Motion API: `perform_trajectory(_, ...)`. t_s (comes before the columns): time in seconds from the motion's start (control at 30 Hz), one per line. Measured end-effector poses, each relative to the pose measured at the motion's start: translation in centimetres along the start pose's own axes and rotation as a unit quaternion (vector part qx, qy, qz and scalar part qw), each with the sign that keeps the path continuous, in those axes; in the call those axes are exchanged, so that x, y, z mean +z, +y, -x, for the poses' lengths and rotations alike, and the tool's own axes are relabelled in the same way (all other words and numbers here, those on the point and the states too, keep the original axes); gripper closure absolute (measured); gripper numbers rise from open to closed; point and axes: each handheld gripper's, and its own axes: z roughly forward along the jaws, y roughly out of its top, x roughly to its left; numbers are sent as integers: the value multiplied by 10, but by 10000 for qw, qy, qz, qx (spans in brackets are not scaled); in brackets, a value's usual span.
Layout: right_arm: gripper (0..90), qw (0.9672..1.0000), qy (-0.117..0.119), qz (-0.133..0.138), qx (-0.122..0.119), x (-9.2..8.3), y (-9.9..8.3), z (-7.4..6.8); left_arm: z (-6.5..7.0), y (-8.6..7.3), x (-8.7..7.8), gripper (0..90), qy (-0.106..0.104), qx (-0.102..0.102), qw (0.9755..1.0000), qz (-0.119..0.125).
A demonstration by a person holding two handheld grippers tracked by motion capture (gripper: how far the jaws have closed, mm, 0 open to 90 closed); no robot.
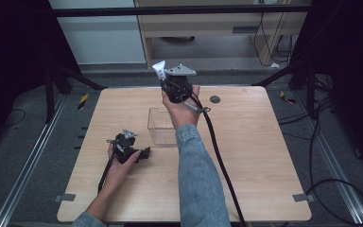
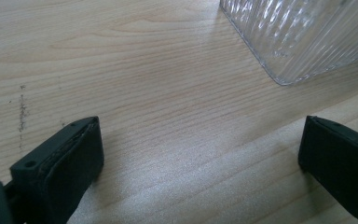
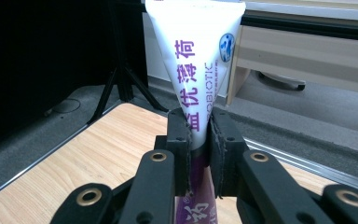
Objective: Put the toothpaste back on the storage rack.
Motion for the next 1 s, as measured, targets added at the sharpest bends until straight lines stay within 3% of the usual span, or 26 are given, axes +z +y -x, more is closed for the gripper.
perform_trajectory(1.0, 796, 9997, 144, -175, -58, 23, -23, -13, 0, 0, 0, 0, -5, 1, 10000, -6)
